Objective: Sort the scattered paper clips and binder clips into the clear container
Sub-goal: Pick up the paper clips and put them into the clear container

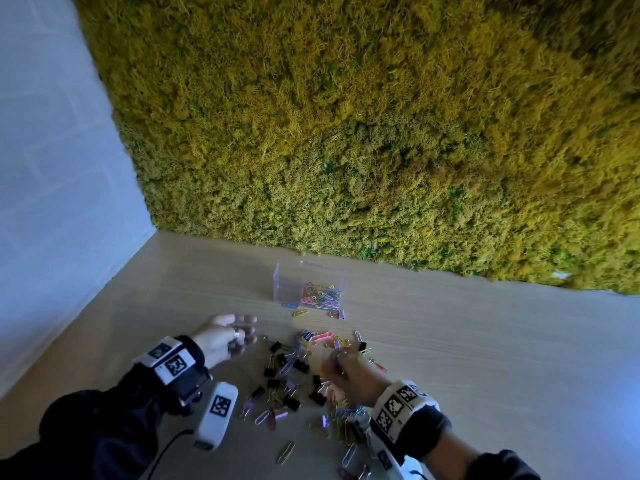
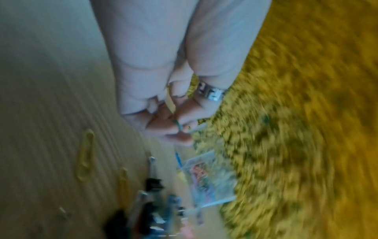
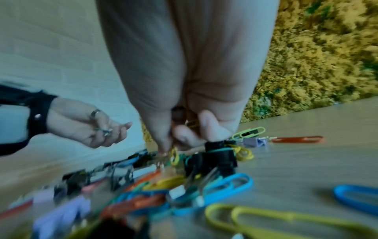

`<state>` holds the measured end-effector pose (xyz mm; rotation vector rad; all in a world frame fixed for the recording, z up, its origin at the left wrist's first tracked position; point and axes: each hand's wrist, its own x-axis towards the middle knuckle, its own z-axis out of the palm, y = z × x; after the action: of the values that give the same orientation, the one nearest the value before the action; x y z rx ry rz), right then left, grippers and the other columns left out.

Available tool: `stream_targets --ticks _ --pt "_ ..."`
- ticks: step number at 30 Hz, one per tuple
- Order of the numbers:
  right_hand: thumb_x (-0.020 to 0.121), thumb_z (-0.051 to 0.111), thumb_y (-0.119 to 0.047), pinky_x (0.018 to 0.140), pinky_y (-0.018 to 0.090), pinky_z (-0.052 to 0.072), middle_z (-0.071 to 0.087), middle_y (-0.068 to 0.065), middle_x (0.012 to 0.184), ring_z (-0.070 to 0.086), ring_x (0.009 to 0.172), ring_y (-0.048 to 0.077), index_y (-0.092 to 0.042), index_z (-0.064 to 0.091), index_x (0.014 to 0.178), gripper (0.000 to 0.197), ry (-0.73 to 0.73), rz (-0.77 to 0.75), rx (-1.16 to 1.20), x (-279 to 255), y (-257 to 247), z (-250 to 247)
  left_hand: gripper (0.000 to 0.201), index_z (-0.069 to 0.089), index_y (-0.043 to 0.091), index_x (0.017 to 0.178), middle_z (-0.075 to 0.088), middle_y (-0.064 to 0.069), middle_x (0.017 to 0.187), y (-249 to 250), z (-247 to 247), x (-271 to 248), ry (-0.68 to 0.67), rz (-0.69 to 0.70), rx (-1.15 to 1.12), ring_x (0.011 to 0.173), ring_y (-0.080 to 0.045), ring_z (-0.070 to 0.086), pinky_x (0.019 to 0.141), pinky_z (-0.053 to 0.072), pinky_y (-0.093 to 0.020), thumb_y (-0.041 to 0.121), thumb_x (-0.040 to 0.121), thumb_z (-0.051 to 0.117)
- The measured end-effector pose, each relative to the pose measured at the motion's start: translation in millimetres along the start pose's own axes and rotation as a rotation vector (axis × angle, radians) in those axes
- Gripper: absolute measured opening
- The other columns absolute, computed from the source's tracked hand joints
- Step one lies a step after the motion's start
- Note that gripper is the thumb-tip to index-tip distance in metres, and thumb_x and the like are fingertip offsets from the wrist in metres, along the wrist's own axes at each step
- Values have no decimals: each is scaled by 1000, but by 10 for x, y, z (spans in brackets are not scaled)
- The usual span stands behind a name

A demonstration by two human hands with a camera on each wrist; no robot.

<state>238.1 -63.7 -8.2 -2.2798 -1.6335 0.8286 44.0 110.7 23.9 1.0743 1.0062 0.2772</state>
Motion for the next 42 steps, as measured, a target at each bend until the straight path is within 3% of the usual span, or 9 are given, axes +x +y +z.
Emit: stream_targets --ticks 4,7,11,17,22,28,32,38,42 --pt "93 42 -6 50 22 44 44 -5 66 46 51 3 -16 51 82 17 42 20 509 -47 48 -139 35 61 8 80 55 -3 66 -2 -127 -16 67 -55 20 39 -6 40 48 24 -20 -2 91 28" --pt "90 38 5 37 17 38 55 7 58 49 40 7 -6 56 79 23 53 196 1303 -133 62 -195 10 63 17 92 58 -1 86 -79 -165 -18 21 132 696 74 -13 54 60 34 -17 12 88 54" --pt "90 34 -2 36 21 41 60 8 57 54 42 14 -1 60 69 34 27 269 1658 -219 103 -227 47 55 20 115 50 -3 115 -255 -265 5 -156 155 1097 112 -18 49 93 43 -29 6 74 71" --pt "98 35 -27 34 16 20 35 -8 45 25 35 5 -19 45 57 43 -28 233 1068 -70 31 -118 19 60 20 91 58 0 97 -223 -214 -17 -127 307 1227 93 -14 57 86 47 -24 7 79 66" --pt "98 28 -7 42 17 28 36 -3 57 35 35 0 -23 52 72 39 -8 45 550 19 -123 -106 8 52 16 98 51 7 85 -267 -160 -40 -195 269 1442 83 -10 49 68 37 -16 13 91 49" --pt "94 47 -22 51 8 32 48 -9 71 43 52 -5 -8 61 107 24 -110 -130 69 49 -389 -131 22 42 13 72 48 0 63 -139 -121 -55 -152 157 749 48 -5 43 47 30 -17 -1 90 40" --pt "73 63 -56 77 32 50 63 7 103 60 89 21 -13 59 107 55 -71 -103 -240 36 -633 53 27 49 10 79 46 -2 65 -116 -38 -34 -152 100 533 45 -8 46 43 29 -18 0 94 29" --pt "90 45 -48 76 34 51 59 10 118 60 105 26 -8 57 114 48 -44 -136 -377 68 -734 147 12 50 28 94 45 6 74 -205 -46 28 -185 294 1137 63 -6 40 56 30 -13 17 89 52" --pt "93 46 -36 79 33 47 57 15 120 56 108 29 -3 55 116 41 -122 -132 -333 67 -744 79 50 44 29 124 44 10 85 -232 -66 -7 -283 314 1445 72 -3 43 60 31 -14 28 79 66"
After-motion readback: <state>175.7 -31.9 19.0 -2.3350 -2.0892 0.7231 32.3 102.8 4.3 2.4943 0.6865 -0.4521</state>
